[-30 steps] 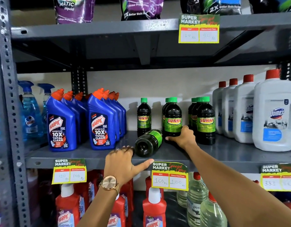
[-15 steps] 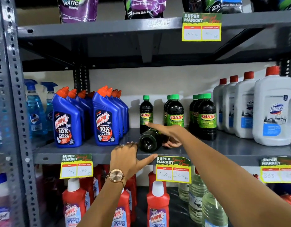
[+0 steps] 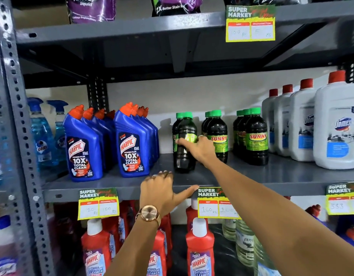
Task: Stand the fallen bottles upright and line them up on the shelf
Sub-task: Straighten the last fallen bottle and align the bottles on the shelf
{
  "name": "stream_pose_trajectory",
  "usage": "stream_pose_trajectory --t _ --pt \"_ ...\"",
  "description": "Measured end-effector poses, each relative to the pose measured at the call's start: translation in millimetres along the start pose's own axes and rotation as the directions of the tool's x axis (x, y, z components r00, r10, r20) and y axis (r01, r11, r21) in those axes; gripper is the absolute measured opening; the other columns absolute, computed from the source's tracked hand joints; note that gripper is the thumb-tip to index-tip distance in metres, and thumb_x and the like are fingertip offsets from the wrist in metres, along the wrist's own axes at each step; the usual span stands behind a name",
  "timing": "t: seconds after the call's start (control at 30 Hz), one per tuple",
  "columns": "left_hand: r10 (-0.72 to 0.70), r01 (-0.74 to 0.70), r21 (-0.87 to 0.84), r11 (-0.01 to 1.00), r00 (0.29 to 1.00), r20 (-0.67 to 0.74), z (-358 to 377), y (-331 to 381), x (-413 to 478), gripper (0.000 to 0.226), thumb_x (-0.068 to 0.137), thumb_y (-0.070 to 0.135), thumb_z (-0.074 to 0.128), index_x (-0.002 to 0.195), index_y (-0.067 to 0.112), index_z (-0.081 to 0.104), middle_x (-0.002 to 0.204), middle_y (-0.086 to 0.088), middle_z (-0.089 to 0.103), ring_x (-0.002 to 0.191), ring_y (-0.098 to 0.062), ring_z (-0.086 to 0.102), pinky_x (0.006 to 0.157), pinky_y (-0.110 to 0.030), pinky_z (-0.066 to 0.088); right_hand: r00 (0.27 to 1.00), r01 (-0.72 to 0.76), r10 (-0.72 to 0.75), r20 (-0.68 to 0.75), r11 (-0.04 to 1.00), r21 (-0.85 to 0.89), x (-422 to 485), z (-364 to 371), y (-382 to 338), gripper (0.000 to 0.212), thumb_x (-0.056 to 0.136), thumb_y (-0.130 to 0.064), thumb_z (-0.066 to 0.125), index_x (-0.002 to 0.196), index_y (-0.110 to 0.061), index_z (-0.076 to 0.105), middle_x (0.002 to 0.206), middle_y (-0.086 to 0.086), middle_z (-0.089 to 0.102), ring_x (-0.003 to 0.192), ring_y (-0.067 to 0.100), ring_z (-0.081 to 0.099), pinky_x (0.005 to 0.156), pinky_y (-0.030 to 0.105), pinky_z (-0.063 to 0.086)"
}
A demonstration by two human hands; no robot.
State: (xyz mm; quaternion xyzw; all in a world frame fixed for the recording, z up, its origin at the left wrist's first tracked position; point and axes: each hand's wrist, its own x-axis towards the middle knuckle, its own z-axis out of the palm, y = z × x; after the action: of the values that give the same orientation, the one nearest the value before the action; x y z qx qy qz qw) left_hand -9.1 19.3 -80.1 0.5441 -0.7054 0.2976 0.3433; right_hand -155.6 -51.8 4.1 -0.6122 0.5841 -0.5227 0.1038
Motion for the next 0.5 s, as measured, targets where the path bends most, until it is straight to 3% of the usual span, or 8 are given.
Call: stream_pose_trajectory --t 0.07,0.13,0.2,0.3,0.37,0.43,0.5 --pt "-0.007 0.007 0.001 1.000 1.000 0.012 1 0 0 0.094 0.064 0.093 0.007 0.079 0.019 0.063 0.077 0.004 0.068 0.071 -0.019 0.065 0.054 -0.029 0.036 0.991 0.126 -0.130 -0.043 0.989 -0.073 -1 7 2 0.067 0.061 -0.069 0.068 0.096 -0.013 0.059 0.089 0.008 0.068 0.089 0.028 0.066 0.067 0.029 0.045" --pt "-0.008 0.007 0.012 1.000 1.000 0.018 2 0 1 0.098 0.063 0.093 0.004 0.087 0.020 0.065 0.084 0.005 0.069 0.077 -0.018 0.065 0.059 -0.029 0.041 0.986 0.153 -0.157 -0.064 0.986 -0.058 1 15 6 0.077 0.060 -0.067 0.071 0.111 -0.011 0.059 0.096 0.008 0.070 0.095 0.028 0.067 0.071 0.029 0.045" --pt "-0.004 0.003 0.016 1.000 1.000 0.027 1 -1 1 0.099 0.064 0.093 0.004 0.091 0.020 0.065 0.089 0.005 0.070 0.081 -0.017 0.066 0.062 -0.030 0.044 0.994 0.089 -0.091 -0.056 0.996 -0.032 4 19 10 0.084 0.059 -0.068 0.072 0.116 -0.008 0.055 0.103 0.010 0.069 0.098 0.030 0.066 0.072 0.030 0.046" --pt "-0.002 0.002 0.005 1.000 0.999 0.038 0 0 0 0.101 0.065 0.092 0.005 0.093 0.017 0.066 0.094 0.003 0.072 0.085 -0.019 0.067 0.067 -0.031 0.048 0.999 -0.028 0.025 0.039 0.997 0.072 9 25 13 0.095 0.058 -0.060 0.080 0.129 -0.006 0.046 0.117 0.012 0.063 0.108 0.030 0.062 0.086 0.037 0.053" --pt "-0.018 0.018 -0.003 1.000 0.999 0.047 -1 0 0 0.103 0.064 0.092 0.005 0.094 0.016 0.068 0.096 0.002 0.072 0.087 -0.019 0.067 0.070 -0.033 0.051 0.989 -0.101 0.080 0.122 0.979 0.177 9 29 17 0.086 0.060 -0.047 0.083 0.129 -0.008 0.048 0.118 0.011 0.064 0.108 0.027 0.062 0.086 0.033 0.052" --pt "-0.028 0.028 -0.009 1.000 0.998 0.047 0 1 1 0.104 0.063 0.093 0.005 0.096 0.016 0.067 0.098 0.002 0.072 0.089 -0.020 0.067 0.073 -0.033 0.051 0.984 -0.122 0.088 0.157 0.969 0.216 12 31 21 0.068 0.063 -0.035 0.080 0.122 -0.008 0.057 0.110 0.010 0.068 0.100 0.025 0.065 0.073 0.025 0.049" --pt "-0.032 0.033 -0.019 0.999 0.998 0.048 0 1 1 0.105 0.062 0.094 0.005 0.096 0.017 0.067 0.100 0.002 0.072 0.091 -0.020 0.066 0.075 -0.034 0.052 0.989 -0.093 0.069 0.133 0.979 0.181 14 31 23 0.065 0.063 -0.036 0.081 0.118 -0.009 0.060 0.105 0.008 0.069 0.094 0.023 0.065 0.072 0.024 0.048"
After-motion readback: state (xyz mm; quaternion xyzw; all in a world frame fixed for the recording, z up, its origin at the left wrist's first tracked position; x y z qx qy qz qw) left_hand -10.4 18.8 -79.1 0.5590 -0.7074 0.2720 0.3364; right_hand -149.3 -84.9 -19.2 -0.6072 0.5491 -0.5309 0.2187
